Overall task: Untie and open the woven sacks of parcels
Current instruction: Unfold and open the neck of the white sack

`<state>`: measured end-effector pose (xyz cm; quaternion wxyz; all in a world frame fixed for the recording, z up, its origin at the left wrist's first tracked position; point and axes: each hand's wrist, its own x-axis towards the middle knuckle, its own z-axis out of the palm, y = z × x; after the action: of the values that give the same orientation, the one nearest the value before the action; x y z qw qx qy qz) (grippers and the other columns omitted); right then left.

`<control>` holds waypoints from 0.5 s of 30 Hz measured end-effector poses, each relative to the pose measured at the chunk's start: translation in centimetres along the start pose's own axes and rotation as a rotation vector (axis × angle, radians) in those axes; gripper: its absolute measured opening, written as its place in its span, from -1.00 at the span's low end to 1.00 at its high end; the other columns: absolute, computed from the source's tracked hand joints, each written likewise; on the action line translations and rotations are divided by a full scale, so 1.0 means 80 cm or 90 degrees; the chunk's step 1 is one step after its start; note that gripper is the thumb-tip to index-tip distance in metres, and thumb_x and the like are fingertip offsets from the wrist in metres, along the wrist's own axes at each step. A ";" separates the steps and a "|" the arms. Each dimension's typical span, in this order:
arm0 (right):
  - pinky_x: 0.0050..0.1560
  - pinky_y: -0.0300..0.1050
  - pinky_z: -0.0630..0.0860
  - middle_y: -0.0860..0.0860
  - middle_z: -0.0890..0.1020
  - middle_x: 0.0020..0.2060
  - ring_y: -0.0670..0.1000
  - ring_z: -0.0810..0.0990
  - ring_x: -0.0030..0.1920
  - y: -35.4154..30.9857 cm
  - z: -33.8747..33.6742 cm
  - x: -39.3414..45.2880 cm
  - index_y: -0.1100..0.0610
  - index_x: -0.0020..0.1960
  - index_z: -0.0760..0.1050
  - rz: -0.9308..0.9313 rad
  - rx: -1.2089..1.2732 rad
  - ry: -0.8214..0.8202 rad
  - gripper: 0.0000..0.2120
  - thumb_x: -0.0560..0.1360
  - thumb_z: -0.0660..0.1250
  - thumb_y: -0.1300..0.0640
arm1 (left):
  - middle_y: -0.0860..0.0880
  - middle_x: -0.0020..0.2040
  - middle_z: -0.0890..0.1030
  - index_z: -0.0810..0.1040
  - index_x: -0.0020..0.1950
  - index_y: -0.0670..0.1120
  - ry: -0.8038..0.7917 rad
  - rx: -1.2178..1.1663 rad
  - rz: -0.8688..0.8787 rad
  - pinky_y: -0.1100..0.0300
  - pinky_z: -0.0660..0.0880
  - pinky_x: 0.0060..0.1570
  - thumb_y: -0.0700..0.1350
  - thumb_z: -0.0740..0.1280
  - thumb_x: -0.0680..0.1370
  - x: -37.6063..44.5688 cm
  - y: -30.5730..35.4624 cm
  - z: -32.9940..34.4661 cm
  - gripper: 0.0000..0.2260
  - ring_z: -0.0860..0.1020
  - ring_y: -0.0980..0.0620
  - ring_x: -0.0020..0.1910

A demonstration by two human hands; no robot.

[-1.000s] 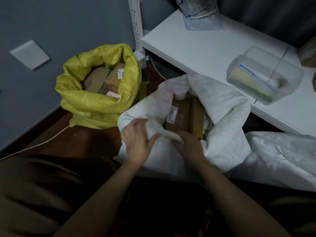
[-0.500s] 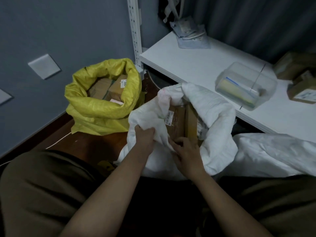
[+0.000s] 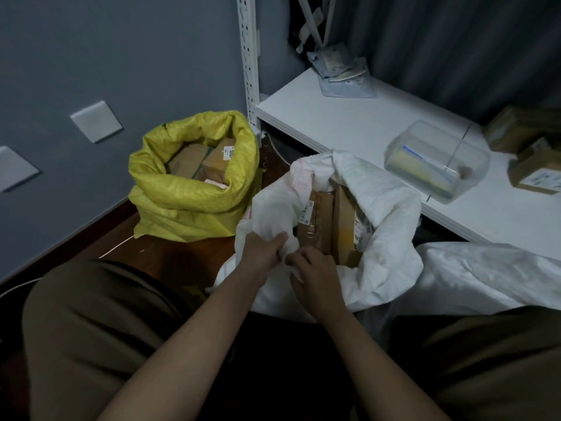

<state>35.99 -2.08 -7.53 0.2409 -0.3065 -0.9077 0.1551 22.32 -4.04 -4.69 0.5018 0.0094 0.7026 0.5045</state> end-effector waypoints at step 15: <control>-0.14 -0.33 0.48 -0.02 0.62 -0.15 -0.15 0.56 -0.16 -0.031 -0.019 0.041 0.14 -0.04 0.57 0.316 0.393 0.023 -0.83 0.39 0.45 0.27 | -0.07 0.16 0.40 0.23 0.27 -0.17 -0.012 0.061 0.114 0.30 0.56 -0.21 -0.28 0.48 0.39 -0.011 0.002 -0.051 -0.43 0.49 0.12 -0.01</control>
<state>33.30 -1.71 -4.03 0.2926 -0.4323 -0.7127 0.4687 19.75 -7.25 -4.01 0.4603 0.1011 0.7174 0.5131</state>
